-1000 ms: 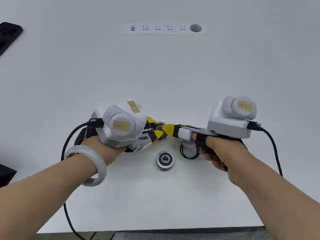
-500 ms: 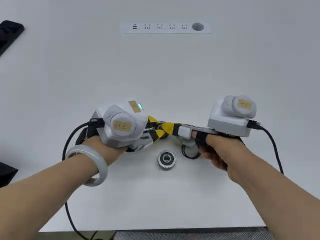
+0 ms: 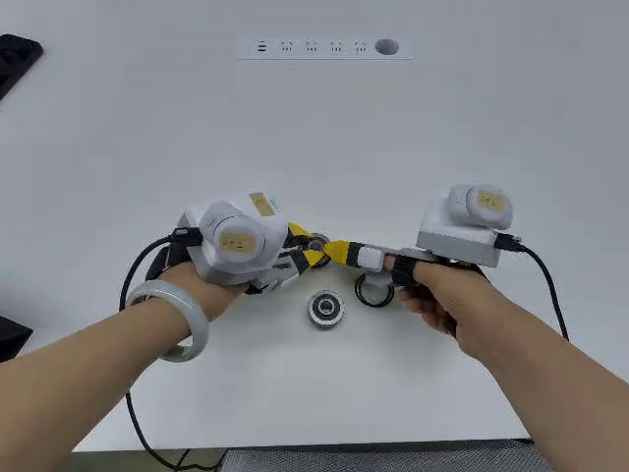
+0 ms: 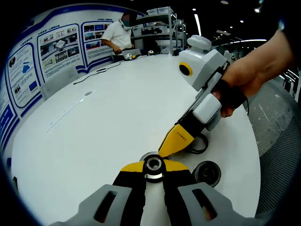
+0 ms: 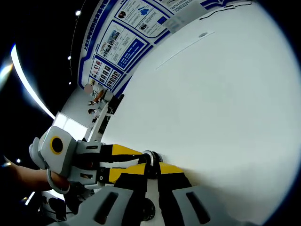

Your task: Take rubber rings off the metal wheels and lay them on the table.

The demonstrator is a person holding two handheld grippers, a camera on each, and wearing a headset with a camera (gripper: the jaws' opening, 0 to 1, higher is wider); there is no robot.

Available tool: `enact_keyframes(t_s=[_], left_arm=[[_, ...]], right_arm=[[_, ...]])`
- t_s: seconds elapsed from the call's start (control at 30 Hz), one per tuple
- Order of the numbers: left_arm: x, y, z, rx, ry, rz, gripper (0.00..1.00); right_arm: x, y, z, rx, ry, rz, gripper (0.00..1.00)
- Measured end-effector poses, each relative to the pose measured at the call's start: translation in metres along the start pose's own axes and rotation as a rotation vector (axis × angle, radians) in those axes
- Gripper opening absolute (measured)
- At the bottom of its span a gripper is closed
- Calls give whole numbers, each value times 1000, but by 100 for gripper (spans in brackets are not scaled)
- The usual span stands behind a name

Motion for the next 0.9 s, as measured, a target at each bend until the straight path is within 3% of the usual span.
enact_keyframes(t_s=[0.2,0.23,0.43,0.5,0.63,0.9], left_arm=[[0,0,0,-1,0,1,13],[0,0,0,0,-2,0,13],[0,1,0,0,-2,2,13],[0,1,0,1,-3,3,13],[0,1,0,-1,-3,4,13],[0,1,0,-5,-3,5,13]], right_arm=[[-1,-1,1,-1,3,14,7],[0,-4,2,-13,-4,13,2],[5,-4,-1,-10,-20,35,2],[5,-3,2,-15,-17,20,4],[5,-3,1,-17,-11,33,19],[7,-3,-6,-20,-24,32,21]])
Point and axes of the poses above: the centre of the closed fingertips' face, and the gripper's own axes: z roughly backward along the fingers, x roughly to its left, y roughly out of its underside, the point moved 5 cm from there along z, roughly backward along the fingers, and after that the axes turned 2 degrees about -x, right-handed, at the moved point
